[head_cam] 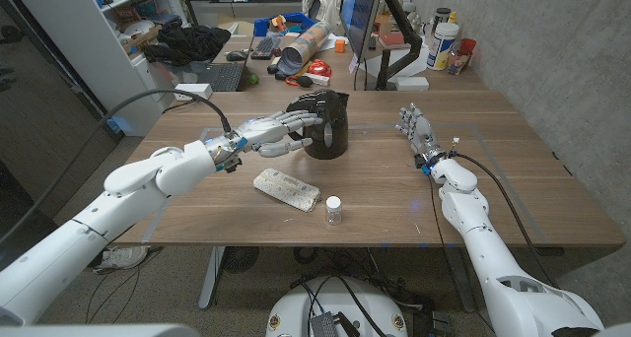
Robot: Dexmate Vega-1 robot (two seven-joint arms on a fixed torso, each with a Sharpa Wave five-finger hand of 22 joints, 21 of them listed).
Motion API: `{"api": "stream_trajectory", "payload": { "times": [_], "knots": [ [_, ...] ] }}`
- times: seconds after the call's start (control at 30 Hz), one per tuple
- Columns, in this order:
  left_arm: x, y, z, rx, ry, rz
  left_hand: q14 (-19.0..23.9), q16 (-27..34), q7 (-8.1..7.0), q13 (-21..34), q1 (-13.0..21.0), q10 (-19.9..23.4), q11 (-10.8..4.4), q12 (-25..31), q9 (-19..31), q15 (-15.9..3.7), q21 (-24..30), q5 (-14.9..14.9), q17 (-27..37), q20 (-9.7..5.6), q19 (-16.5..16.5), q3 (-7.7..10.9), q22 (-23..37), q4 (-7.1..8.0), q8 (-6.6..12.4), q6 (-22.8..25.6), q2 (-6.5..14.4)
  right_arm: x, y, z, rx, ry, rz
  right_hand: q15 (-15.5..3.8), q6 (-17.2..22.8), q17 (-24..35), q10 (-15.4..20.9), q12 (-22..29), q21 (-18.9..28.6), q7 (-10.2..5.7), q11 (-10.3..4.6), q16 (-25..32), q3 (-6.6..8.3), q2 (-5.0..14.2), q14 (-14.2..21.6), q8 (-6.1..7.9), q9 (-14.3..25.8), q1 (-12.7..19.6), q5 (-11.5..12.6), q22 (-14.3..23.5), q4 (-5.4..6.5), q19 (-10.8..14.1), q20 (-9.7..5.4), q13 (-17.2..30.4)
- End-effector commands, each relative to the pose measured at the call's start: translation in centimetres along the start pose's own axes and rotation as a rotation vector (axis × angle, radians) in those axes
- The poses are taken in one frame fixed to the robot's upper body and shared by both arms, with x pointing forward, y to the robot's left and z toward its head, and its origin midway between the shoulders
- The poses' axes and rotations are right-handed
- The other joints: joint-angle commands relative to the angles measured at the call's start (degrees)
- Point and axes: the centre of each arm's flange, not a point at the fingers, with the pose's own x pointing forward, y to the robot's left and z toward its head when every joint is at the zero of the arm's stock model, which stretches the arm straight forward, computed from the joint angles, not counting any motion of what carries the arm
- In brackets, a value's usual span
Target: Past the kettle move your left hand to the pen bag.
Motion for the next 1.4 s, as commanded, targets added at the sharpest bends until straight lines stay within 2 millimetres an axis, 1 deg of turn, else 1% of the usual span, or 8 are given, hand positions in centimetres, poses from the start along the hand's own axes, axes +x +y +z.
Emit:
{"api": "stream_trajectory", "payload": {
  "times": [0.03,0.57,1.1,1.4],
  "knots": [
    [-0.3,-0.4,0.0,-0.003,0.006,-0.031,-0.43,-0.05,-0.07,0.19,0.42,-0.1,-0.06,-0.19,0.31,-3.4,-0.14,0.16,0.1,0.32,-5.48,0.37,0.06,0.1,-0.13,-0.42,1.34,0.0,-0.1,-0.2,0.002,0.003,0.002,0.13,0.42,0.11,0.1,0.19,-0.33,0.04,-0.29,0.0,-0.17,3.19,-0.22,0.36,0.18,0.44,0.26,0.26,-0.1,-0.44,-1.22,0.29],
    [-0.9,-0.8,0.3,0.008,0.013,-0.065,-0.52,-0.07,-0.14,0.2,0.45,-0.2,-0.07,-0.23,0.32,-3.43,-0.38,0.18,0.11,0.2,-5.53,0.36,0.13,0.13,-0.16,-0.55,1.35,-0.3,-0.2,-0.4,0.002,0.007,0.002,0.12,0.39,0.1,0.16,0.21,-0.64,-0.01,-0.23,-0.02,-0.25,3.21,-0.23,0.35,0.18,0.44,0.3,0.28,-0.09,-0.34,-1.24,0.29],
    [-1.1,-1.4,0.6,0.027,0.018,-0.11,-0.54,-0.05,0.01,0.21,0.41,-0.13,0.09,-0.2,0.34,-3.29,-0.64,0.19,0.13,0.23,-5.71,0.45,0.23,0.33,-0.15,-0.59,1.7,-0.4,-0.4,-0.2,0.003,0.004,-0.002,0.09,0.44,0.1,0.13,0.2,-0.92,0.06,-0.3,-0.04,-0.33,3.24,-0.26,0.38,0.18,0.45,0.32,0.29,-0.09,-0.23,-1.22,0.29],
    [-1.2,-1.5,0.6,0.032,0.024,-0.128,-0.42,0.0,-0.16,0.21,0.33,-0.04,0.04,-0.16,0.35,-3.29,-0.66,0.16,0.14,0.02,-5.48,0.49,0.27,0.46,-0.17,-0.67,1.87,-0.3,-0.5,-0.2,0.003,0.007,0.001,0.06,0.42,0.1,0.12,0.2,-1.14,0.01,-0.21,-0.03,-0.39,3.24,-0.22,0.37,0.18,0.44,0.33,0.3,-0.08,-0.17,-1.23,0.29]
  ]
}}
